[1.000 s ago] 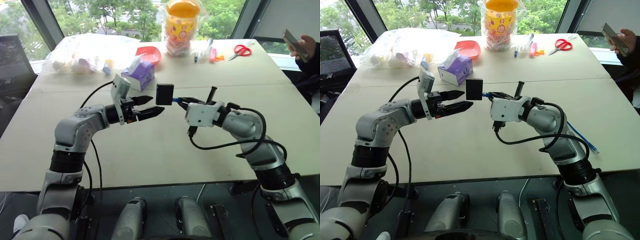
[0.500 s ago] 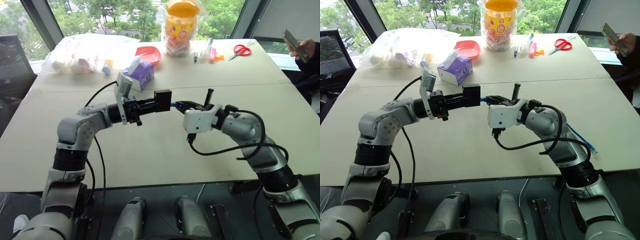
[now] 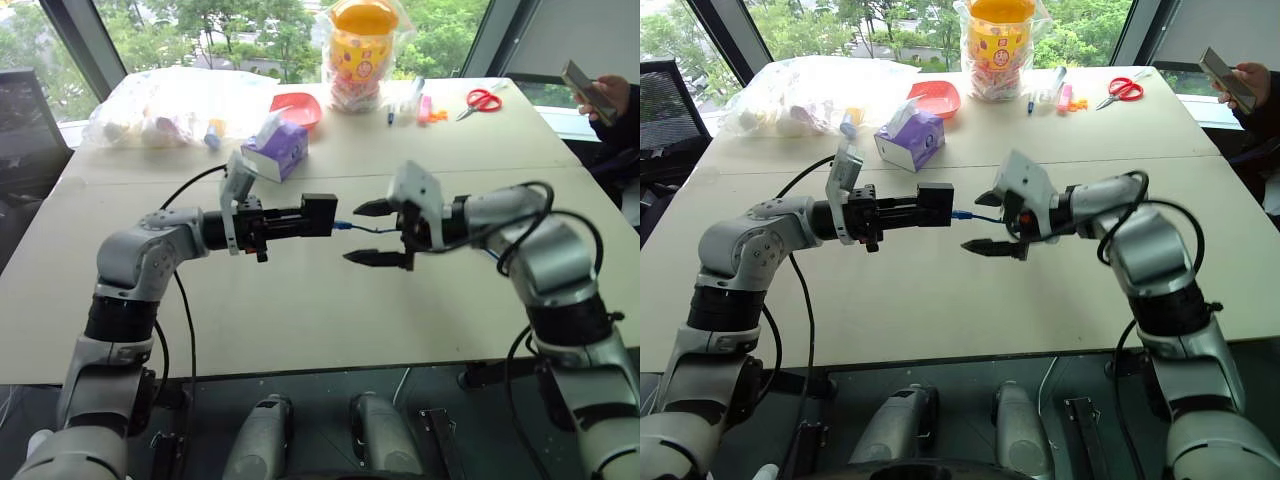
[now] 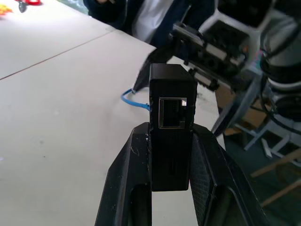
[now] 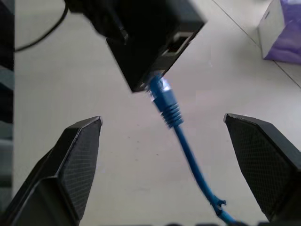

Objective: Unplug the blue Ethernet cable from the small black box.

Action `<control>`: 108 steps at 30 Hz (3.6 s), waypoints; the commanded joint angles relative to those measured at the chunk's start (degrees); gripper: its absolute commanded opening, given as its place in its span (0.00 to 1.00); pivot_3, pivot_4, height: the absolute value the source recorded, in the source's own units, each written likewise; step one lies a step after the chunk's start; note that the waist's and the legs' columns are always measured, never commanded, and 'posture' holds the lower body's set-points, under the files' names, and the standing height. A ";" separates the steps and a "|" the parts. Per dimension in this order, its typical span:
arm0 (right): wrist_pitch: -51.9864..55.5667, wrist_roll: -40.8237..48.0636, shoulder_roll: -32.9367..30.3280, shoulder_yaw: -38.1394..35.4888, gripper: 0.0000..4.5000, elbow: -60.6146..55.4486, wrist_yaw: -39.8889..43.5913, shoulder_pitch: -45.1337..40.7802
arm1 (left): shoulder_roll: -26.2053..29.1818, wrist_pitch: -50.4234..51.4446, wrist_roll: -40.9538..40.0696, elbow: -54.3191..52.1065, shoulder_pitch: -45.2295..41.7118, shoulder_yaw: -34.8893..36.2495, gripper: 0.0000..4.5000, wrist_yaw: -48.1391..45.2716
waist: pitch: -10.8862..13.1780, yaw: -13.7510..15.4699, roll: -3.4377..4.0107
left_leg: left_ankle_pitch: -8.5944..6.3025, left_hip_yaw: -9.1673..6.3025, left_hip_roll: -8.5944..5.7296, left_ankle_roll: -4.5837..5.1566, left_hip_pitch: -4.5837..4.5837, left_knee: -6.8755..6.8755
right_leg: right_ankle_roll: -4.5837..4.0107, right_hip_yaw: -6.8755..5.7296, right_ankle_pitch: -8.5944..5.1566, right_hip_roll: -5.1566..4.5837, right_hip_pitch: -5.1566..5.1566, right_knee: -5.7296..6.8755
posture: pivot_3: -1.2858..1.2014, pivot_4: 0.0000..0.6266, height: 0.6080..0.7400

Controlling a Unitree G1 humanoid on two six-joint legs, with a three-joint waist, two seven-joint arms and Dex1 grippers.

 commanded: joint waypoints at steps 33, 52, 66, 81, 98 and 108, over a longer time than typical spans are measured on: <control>9.53 8.98 -0.64 7.90 0.50 9.26 2.27 -11.53 | 1.00 -1.48 0.85 -3.49 0.66 -0.06 0.10 -3.99 | 0.00 -0.03 0.00 | -0.02 0.00 -0.05 0.04 -0.31 0.02 | 0.06 -0.06 0.03 -0.03 -0.21 -0.09 | 0.52 0.24 1.00; 8.87 8.44 -0.41 10.87 0.01 8.44 3.93 -12.27 | 0.45 -1.68 1.14 -5.09 1.05 -1.57 0.10 -5.29 | 0.00 -0.03 0.00 | -0.02 0.00 -0.05 0.04 -0.31 0.03 | 0.06 -0.06 0.03 -0.02 -0.22 -0.09 | 0.52 0.24 1.00; 4.74 5.06 -4.99 12.89 0.01 12.28 4.97 -9.34 | 4.45 -3.44 2.62 -3.65 2.06 -0.97 0.10 -8.85 | 0.00 -0.04 0.00 | -0.02 0.00 -0.05 0.04 -0.31 0.03 | 0.06 -0.06 0.02 -0.02 -0.22 -0.09 | 0.52 0.24 1.00; -13.38 -6.88 -3.66 7.83 0.01 26.05 -11.57 -6.03 | 6.43 -9.42 6.94 -1.60 4.98 -0.71 0.10 -6.94 | -0.01 -0.20 -0.01 | -0.03 0.08 -0.03 0.04 -0.33 0.04 | 0.04 -0.03 0.01 0.00 -0.25 -0.10 | 0.52 0.24 1.00; -3.94 -8.63 3.44 -9.15 0.98 20.80 -35.80 -2.23 | -16.80 -37.92 25.71 22.34 1.20 -6.22 0.10 12.02 | -0.01 0.18 0.01 | -0.04 0.13 -0.15 0.08 -0.49 0.06 | 0.27 -0.02 0.17 -0.06 -0.34 -0.07 | 0.52 0.24 1.00; 10.28 -4.04 1.82 -13.37 1.00 -2.54 -37.31 11.21 | -17.03 -52.47 29.84 38.30 1.74 -5.25 0.43 11.90 | -0.03 0.05 0.04 | -0.05 0.11 -0.09 0.11 -0.43 0.11 | 0.27 0.00 0.17 -0.05 -0.31 -0.04 | 0.52 0.24 1.00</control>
